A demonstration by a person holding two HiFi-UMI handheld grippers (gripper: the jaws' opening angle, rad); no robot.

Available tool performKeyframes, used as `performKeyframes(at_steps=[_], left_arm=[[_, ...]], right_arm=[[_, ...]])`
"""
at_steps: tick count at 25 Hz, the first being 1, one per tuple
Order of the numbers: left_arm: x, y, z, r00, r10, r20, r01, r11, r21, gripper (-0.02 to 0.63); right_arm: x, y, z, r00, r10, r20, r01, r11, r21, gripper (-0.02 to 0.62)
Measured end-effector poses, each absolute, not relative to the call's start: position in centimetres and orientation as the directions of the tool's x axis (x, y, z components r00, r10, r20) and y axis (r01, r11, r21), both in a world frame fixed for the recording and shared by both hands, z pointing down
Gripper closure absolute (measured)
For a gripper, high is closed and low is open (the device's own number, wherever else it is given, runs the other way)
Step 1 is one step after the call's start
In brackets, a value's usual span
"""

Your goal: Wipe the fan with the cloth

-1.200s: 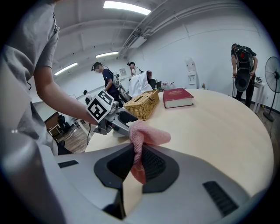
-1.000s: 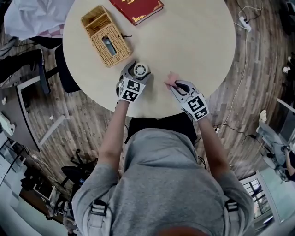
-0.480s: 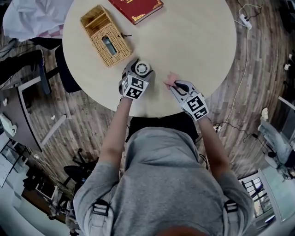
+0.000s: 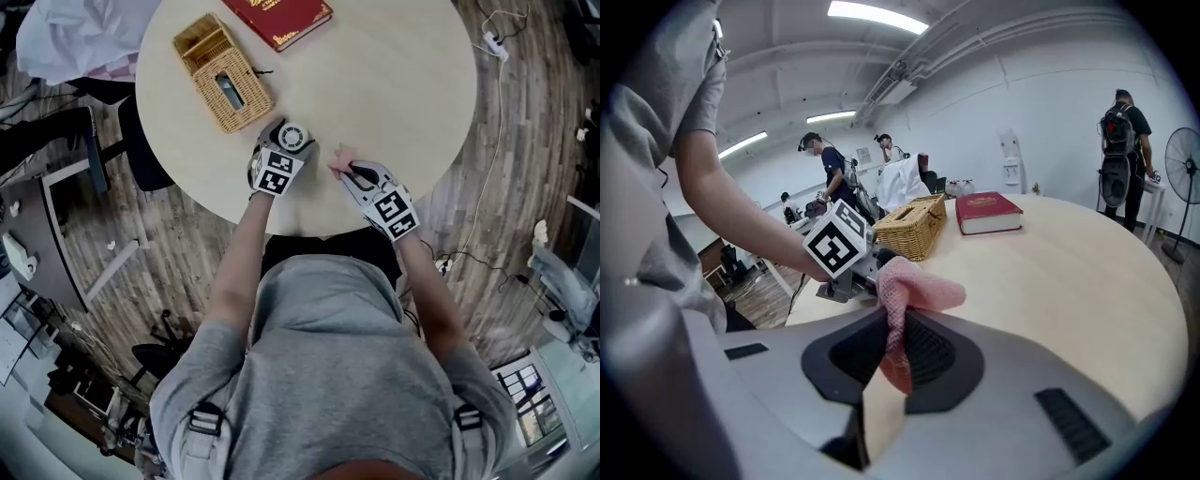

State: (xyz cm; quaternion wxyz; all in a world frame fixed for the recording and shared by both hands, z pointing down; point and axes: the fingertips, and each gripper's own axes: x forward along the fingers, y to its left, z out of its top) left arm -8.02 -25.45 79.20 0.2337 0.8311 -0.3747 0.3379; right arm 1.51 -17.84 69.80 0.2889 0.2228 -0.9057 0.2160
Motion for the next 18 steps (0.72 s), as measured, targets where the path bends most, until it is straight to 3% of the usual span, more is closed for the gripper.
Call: performKeyframes(at_steps=[12, 18], left_arm=[[-6.8, -22.0, 73.9, 0.624, -0.46, 0.631, -0.734, -0.623, 0.272, 0.228], [-6.8, -19.8, 68.7, 0.667, -0.44, 0.601, -0.672, -0.704, 0.231, 0.227]], right_arm=[[2.0, -15.6, 67.6, -0.714, -0.36, 0.6, -0.587, 0.775, -0.234, 0.547], [1.2, -14.7, 66.4, -0.701, -0.41, 0.584, -0.612, 0.766, -0.196, 0.546]])
